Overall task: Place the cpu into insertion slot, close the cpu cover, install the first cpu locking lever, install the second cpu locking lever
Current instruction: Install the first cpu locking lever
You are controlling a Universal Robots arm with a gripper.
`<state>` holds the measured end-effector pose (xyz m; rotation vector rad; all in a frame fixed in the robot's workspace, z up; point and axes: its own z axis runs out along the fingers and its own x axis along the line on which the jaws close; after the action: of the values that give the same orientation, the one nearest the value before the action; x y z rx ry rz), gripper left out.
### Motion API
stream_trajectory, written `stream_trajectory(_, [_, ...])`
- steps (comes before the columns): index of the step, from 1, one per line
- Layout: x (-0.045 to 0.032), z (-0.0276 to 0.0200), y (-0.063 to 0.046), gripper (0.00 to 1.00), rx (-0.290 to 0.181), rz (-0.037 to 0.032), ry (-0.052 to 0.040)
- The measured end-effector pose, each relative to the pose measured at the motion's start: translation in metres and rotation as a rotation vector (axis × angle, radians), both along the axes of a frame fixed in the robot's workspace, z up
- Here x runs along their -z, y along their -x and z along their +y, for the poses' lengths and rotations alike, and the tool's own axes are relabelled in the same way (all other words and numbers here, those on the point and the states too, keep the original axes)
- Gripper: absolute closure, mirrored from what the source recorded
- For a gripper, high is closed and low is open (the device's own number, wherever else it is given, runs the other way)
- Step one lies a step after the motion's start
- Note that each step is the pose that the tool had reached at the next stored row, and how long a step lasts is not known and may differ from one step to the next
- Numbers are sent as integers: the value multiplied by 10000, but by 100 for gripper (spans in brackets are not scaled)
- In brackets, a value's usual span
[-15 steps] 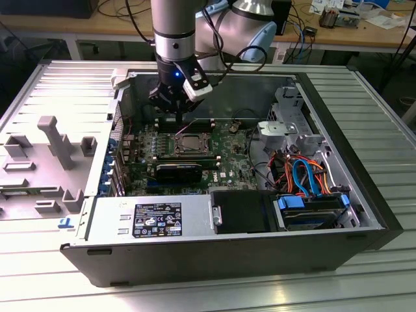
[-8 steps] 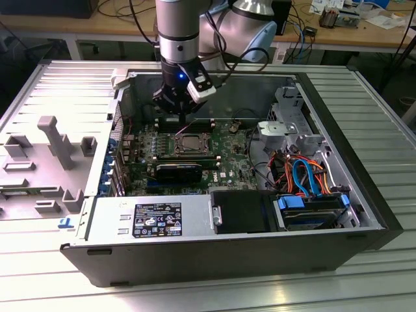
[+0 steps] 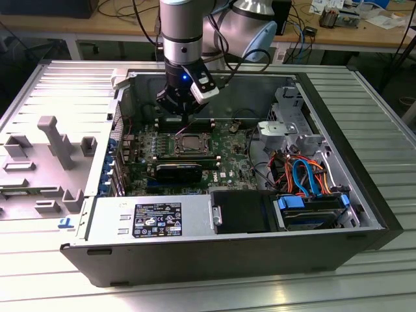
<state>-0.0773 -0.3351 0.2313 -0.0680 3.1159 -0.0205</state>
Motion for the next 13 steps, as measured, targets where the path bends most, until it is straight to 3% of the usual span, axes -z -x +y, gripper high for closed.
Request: stream_trajectory(13, [76, 32, -117, 89, -1, 0, 1])
